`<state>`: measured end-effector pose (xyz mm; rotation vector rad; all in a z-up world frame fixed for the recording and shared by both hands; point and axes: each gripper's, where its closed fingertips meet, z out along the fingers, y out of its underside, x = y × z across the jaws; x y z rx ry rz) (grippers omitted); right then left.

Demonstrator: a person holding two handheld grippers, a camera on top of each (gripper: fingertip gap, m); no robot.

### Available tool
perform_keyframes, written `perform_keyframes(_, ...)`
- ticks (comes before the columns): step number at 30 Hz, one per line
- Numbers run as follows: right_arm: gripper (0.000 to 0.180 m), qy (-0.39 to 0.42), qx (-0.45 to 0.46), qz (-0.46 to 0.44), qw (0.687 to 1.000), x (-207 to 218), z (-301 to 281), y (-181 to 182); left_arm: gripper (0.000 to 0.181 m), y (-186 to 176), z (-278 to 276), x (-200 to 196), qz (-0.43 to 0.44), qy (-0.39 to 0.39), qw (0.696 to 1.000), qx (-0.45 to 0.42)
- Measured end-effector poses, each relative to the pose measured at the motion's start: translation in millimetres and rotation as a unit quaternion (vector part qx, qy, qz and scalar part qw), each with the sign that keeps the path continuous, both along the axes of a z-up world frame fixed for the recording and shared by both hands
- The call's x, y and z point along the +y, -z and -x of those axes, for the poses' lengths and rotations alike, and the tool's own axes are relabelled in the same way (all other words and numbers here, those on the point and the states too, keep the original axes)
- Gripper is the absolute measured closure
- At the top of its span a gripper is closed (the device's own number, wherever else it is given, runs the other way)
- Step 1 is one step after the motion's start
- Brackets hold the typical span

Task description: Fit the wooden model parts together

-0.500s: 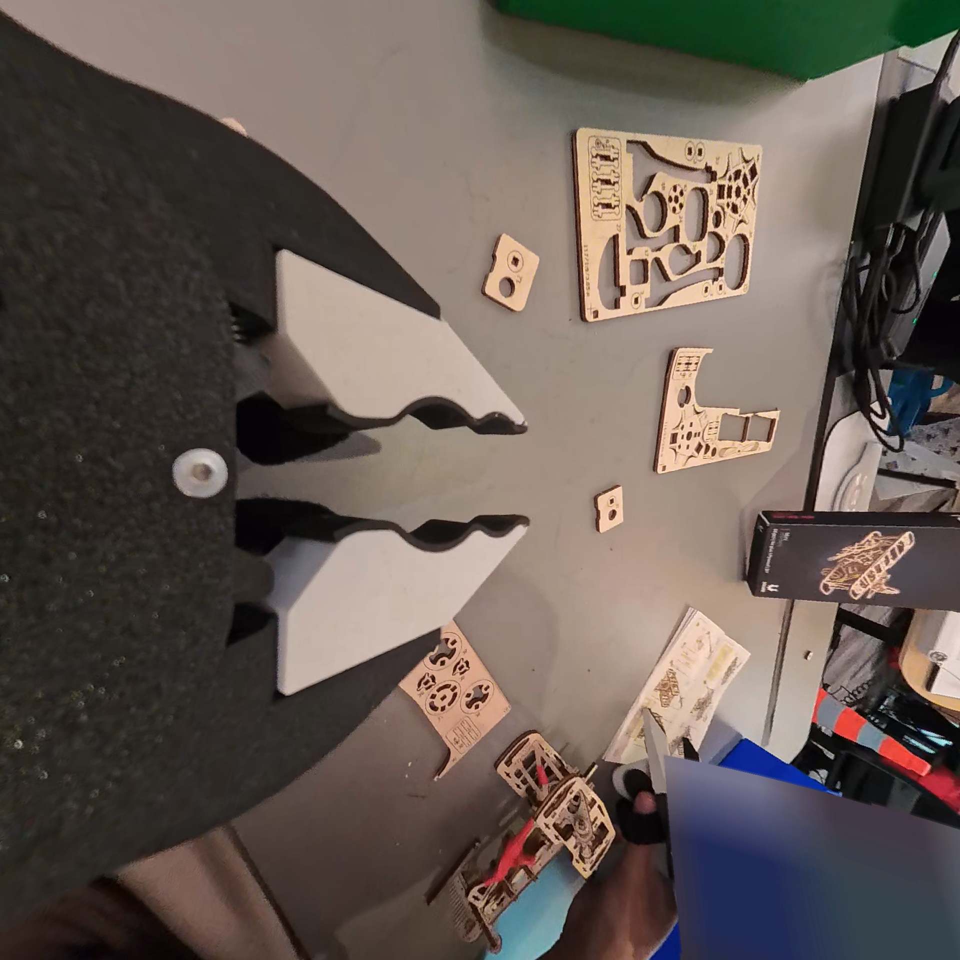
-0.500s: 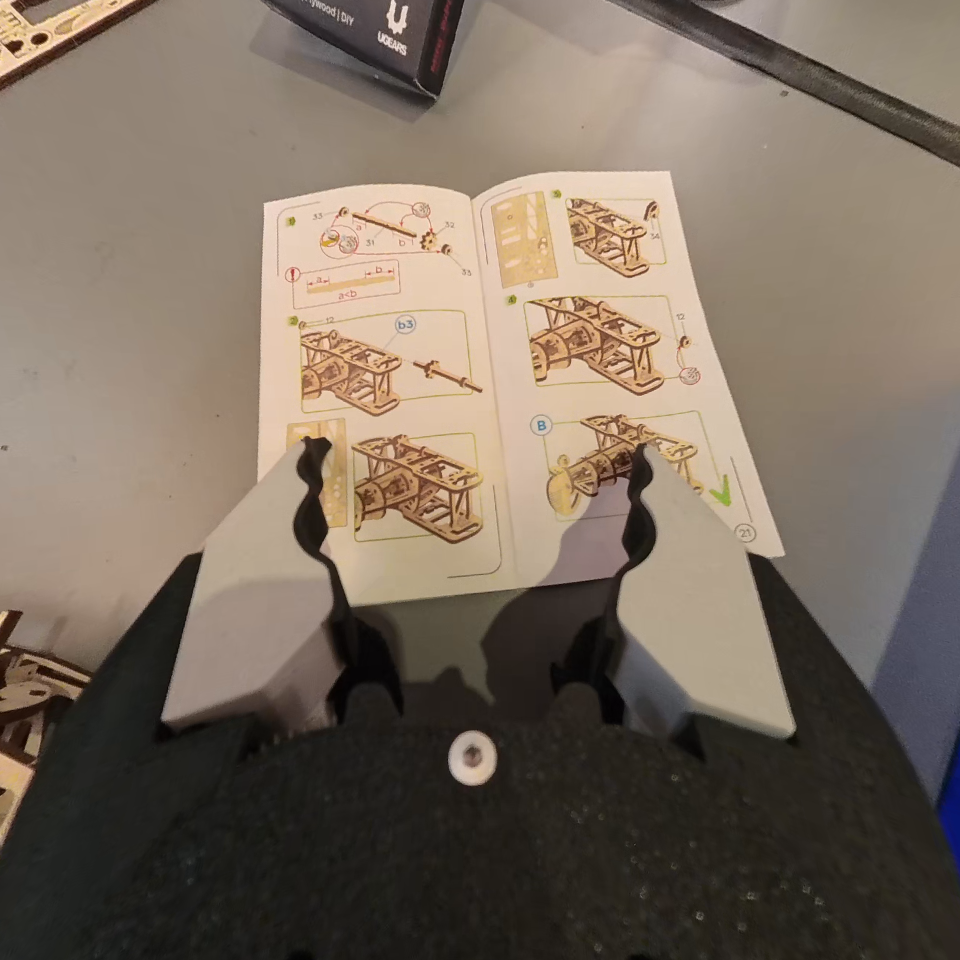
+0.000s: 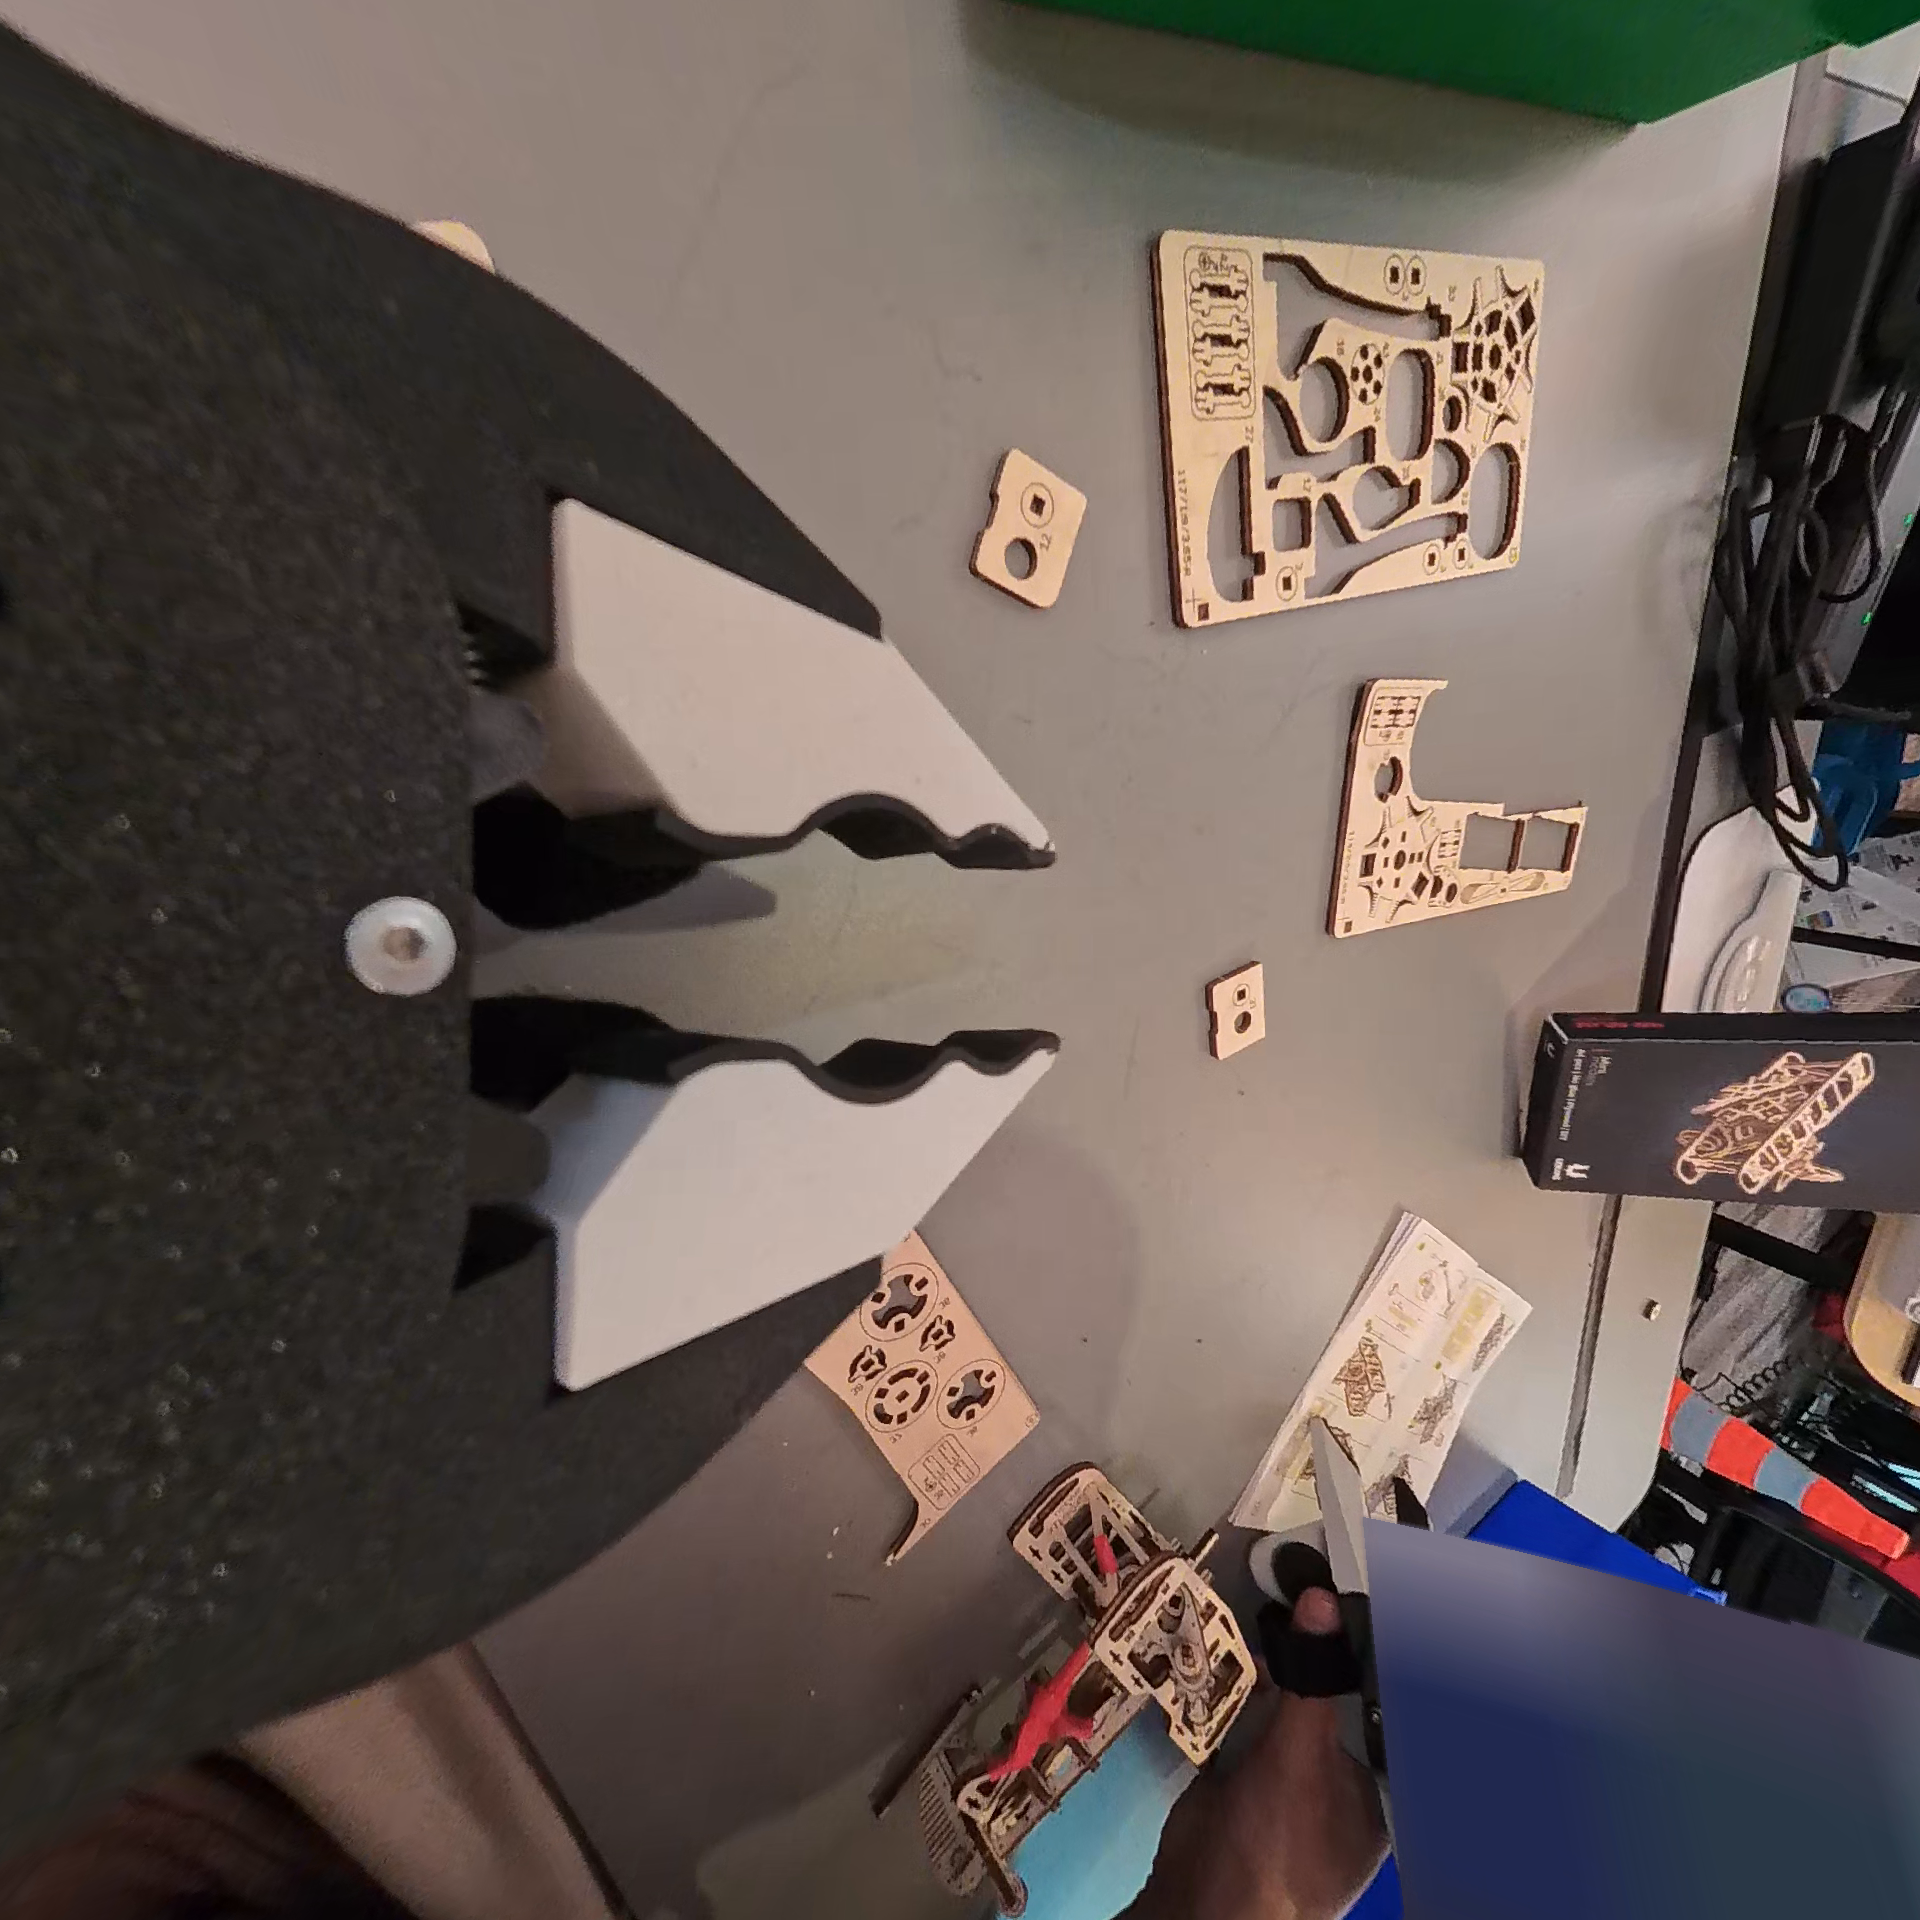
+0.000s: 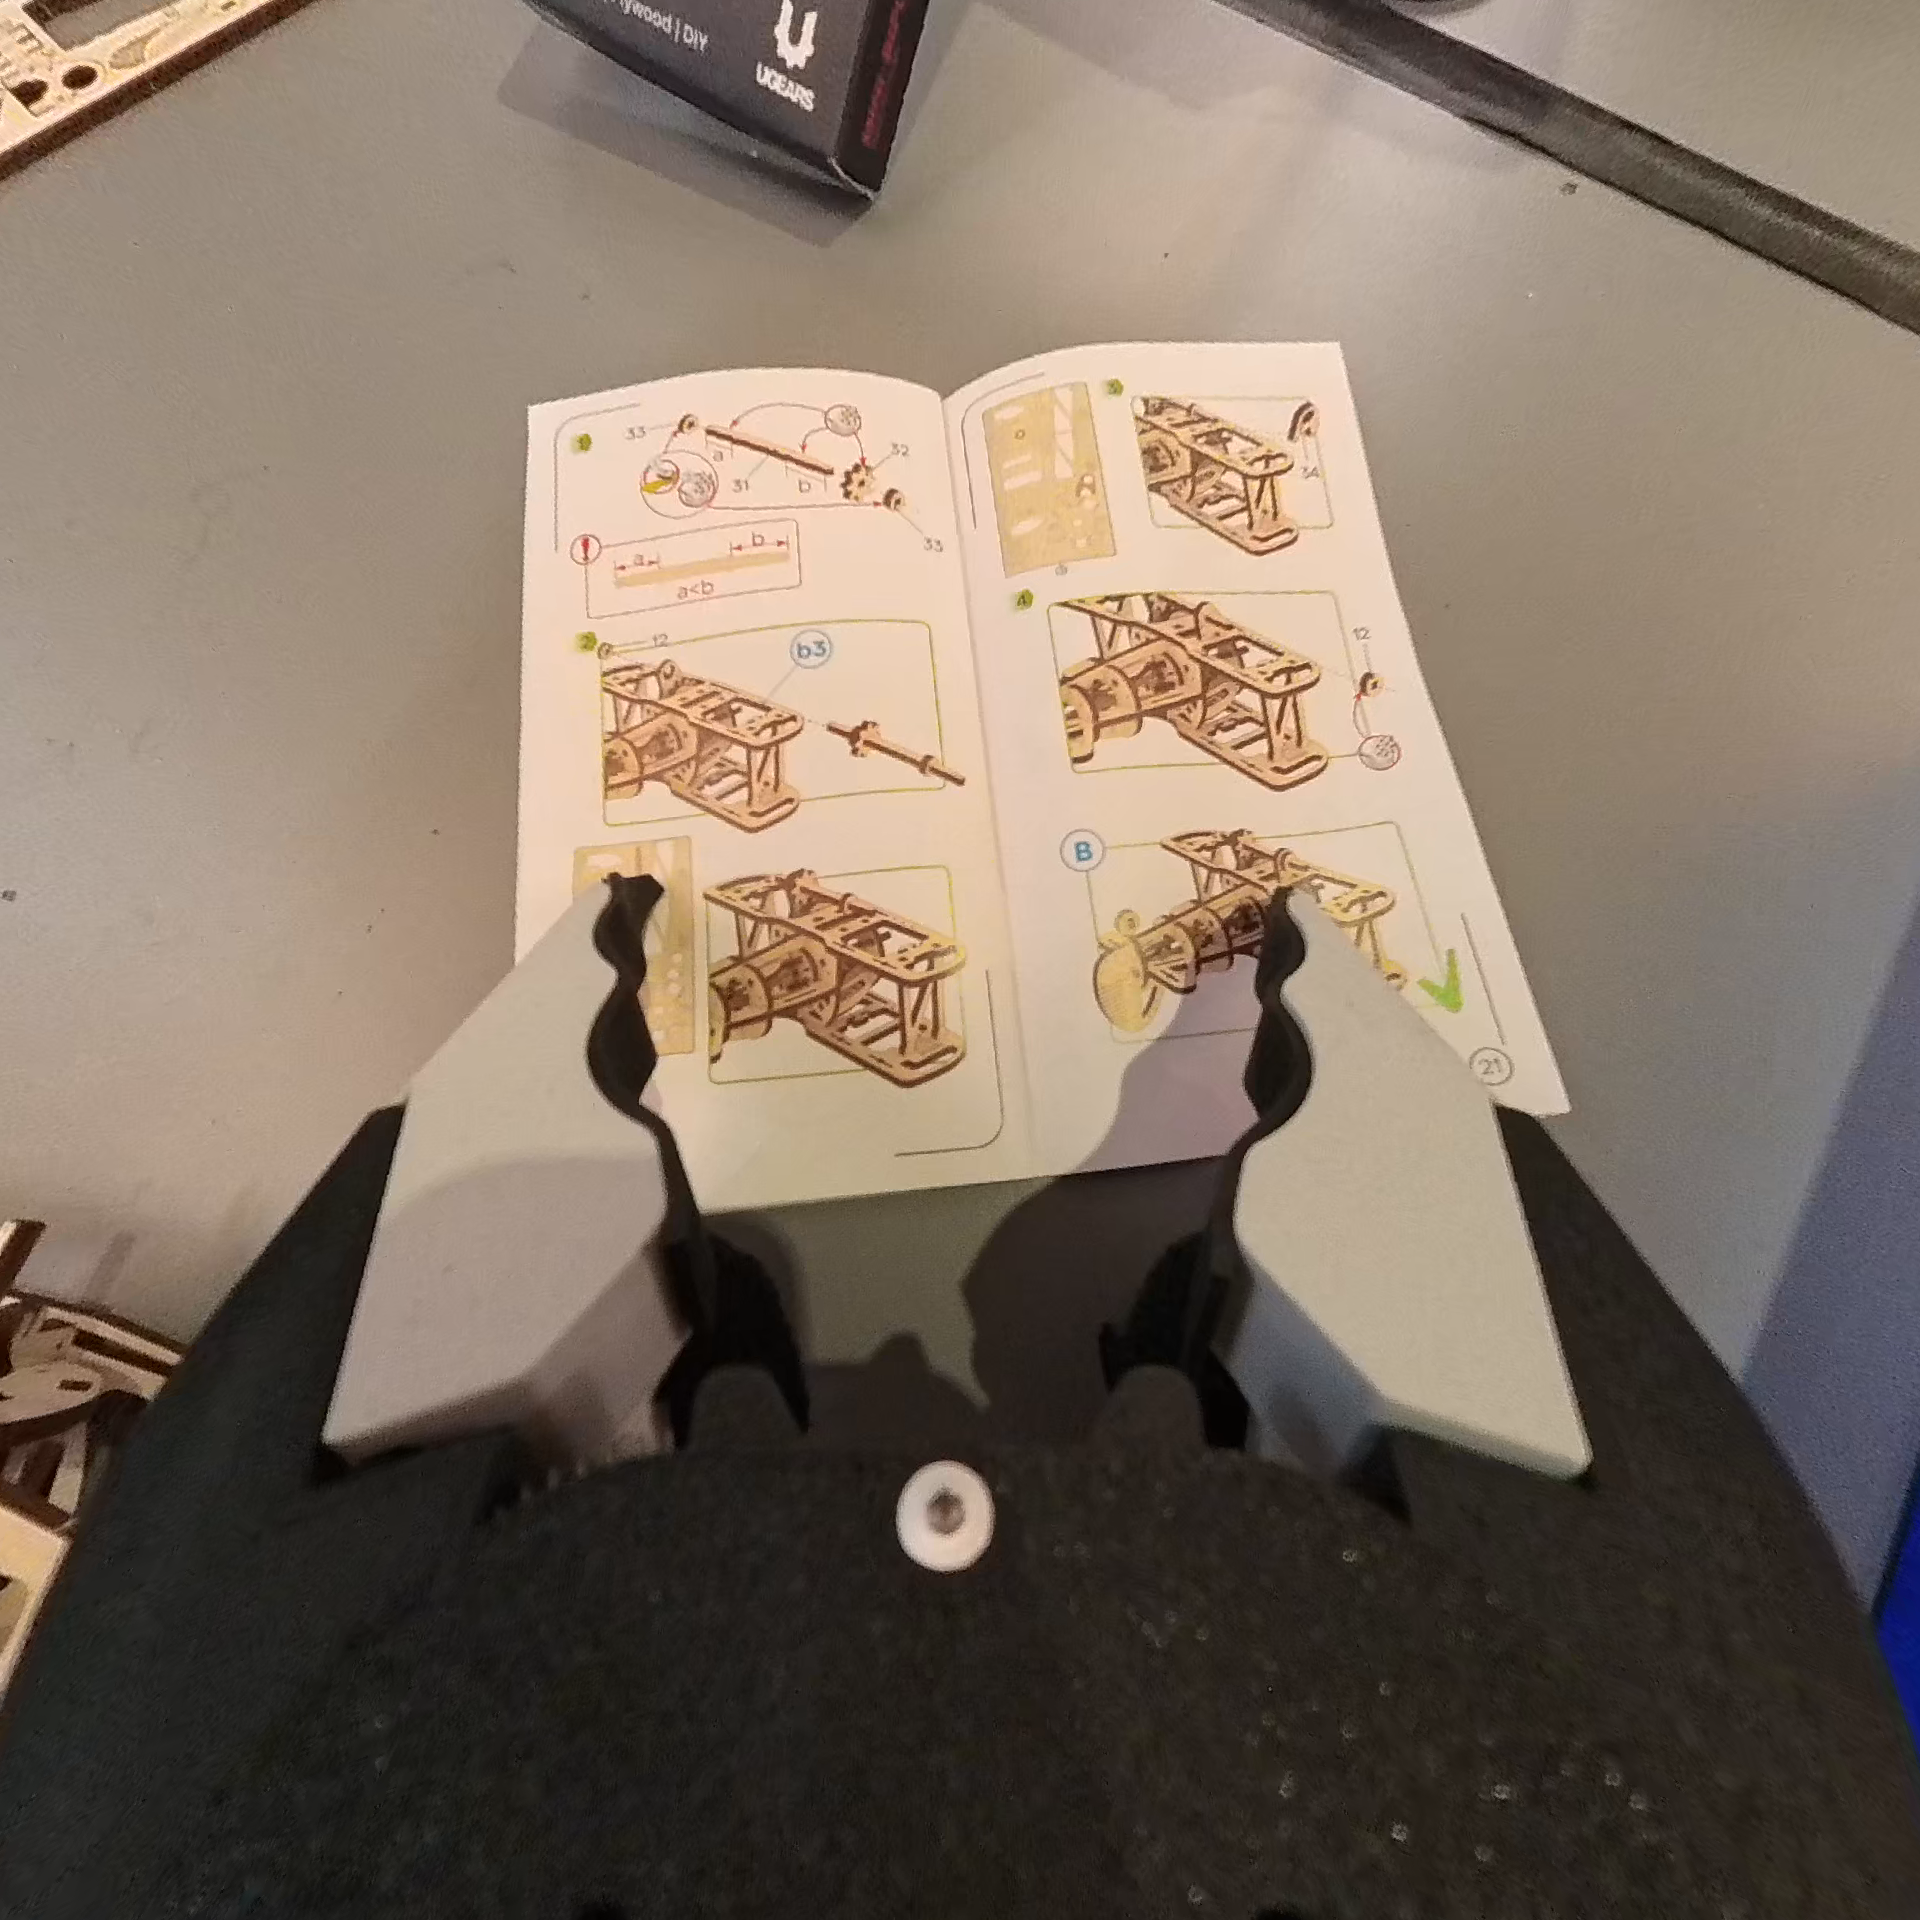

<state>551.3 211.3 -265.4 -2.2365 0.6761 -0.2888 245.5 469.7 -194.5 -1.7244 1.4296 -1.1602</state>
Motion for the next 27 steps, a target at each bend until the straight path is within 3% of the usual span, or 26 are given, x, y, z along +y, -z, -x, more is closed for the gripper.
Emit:
perform_keyframes(17, 0.064, 0.0, 0.0, 0.0, 1.0, 0, 0, 0, 0.152, 6, -1, -4, -0.008, 0.008, 1.0, 0.014)
perform_keyframes(27, 0.064, -0.001, 0.0, 0.0, 1.0, 0, 0, 0, 0.152, -14, -6, -28, 0.006, 0.042, 0.999, -0.015)
